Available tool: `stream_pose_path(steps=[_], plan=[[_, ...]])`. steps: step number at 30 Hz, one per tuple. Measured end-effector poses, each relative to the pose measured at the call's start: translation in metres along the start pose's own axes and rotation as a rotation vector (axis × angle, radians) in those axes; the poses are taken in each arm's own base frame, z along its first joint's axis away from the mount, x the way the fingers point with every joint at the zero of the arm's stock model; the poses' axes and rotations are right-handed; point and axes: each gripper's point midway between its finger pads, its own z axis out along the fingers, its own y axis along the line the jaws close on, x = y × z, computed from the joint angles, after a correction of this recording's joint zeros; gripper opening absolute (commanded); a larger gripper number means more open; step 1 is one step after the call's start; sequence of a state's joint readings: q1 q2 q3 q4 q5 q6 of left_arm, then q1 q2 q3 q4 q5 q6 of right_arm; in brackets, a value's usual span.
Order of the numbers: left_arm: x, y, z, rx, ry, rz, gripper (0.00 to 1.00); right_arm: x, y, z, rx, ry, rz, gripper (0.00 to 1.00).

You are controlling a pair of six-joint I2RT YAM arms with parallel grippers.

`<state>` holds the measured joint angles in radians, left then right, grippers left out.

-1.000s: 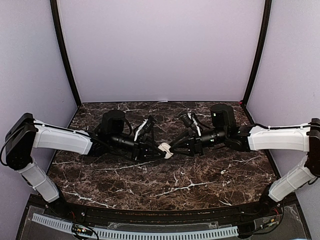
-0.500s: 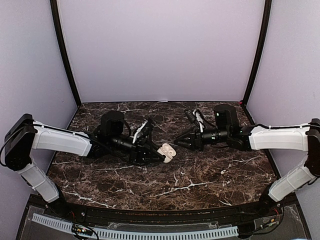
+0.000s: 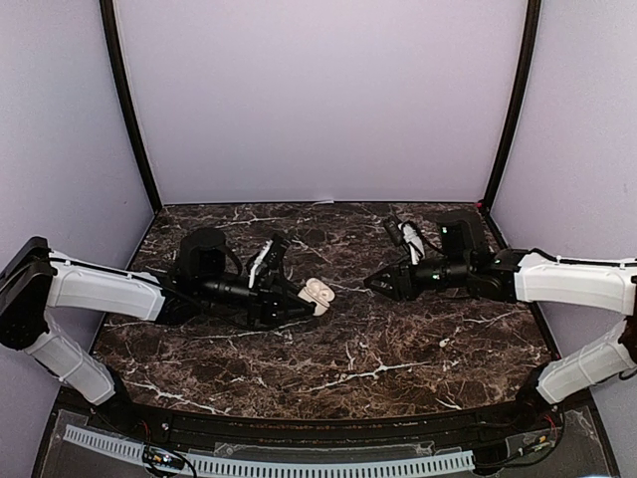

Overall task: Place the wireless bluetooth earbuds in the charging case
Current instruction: Open the charging case, then move the right earbud to the center of the board.

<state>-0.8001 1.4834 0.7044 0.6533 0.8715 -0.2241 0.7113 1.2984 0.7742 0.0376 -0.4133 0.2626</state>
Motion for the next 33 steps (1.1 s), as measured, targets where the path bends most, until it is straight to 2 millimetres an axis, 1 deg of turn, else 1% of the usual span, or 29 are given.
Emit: stream_pose_path(steps=[3, 6, 8, 11, 12, 13, 14, 15, 17, 21, 24, 28, 33], plan=[[0.000, 0.014, -0.019, -0.068, -0.049, -0.024, 0.13, 0.006, -0.008, -0.008, 0.065, 0.021, 0.036, 0.45], [0.002, 0.036, -0.045, -0.164, -0.108, -0.068, 0.13, 0.013, -0.016, -0.010, 0.112, 0.046, 0.065, 0.42], [0.003, 0.051, -0.061, -0.239, -0.141, -0.099, 0.13, 0.020, -0.021, -0.006, 0.126, 0.070, 0.083, 0.40], [-0.003, 0.059, -0.073, -0.312, -0.175, -0.098, 0.13, 0.033, -0.026, 0.009, 0.134, 0.110, 0.104, 0.39], [-0.011, 0.059, -0.080, -0.352, -0.200, -0.086, 0.13, 0.039, -0.027, 0.017, 0.137, 0.127, 0.106, 0.39], [-0.011, 0.059, -0.080, -0.353, -0.201, -0.084, 0.13, 0.046, -0.027, 0.025, 0.136, 0.150, 0.103, 0.39], [-0.017, 0.061, -0.087, -0.385, -0.222, -0.076, 0.13, 0.052, -0.024, 0.036, 0.135, 0.175, 0.096, 0.39], [-0.019, 0.061, -0.092, -0.407, -0.235, -0.072, 0.13, 0.057, -0.020, 0.047, 0.130, 0.201, 0.084, 0.39], [-0.023, 0.063, -0.108, -0.467, -0.268, -0.067, 0.13, 0.059, -0.010, 0.072, 0.115, 0.235, 0.048, 0.39], [-0.018, 0.071, -0.138, -0.582, -0.314, -0.094, 0.13, 0.051, 0.009, 0.120, 0.081, 0.241, -0.033, 0.39], [-0.011, 0.075, -0.150, -0.633, -0.325, -0.131, 0.13, 0.049, 0.018, 0.146, 0.065, 0.245, -0.078, 0.39], [-0.002, 0.080, -0.167, -0.693, -0.340, -0.183, 0.13, 0.043, 0.022, 0.183, 0.057, 0.241, -0.132, 0.39], [-0.003, 0.079, -0.181, -0.735, -0.365, -0.202, 0.13, 0.034, 0.026, 0.217, 0.038, 0.232, -0.180, 0.41]])
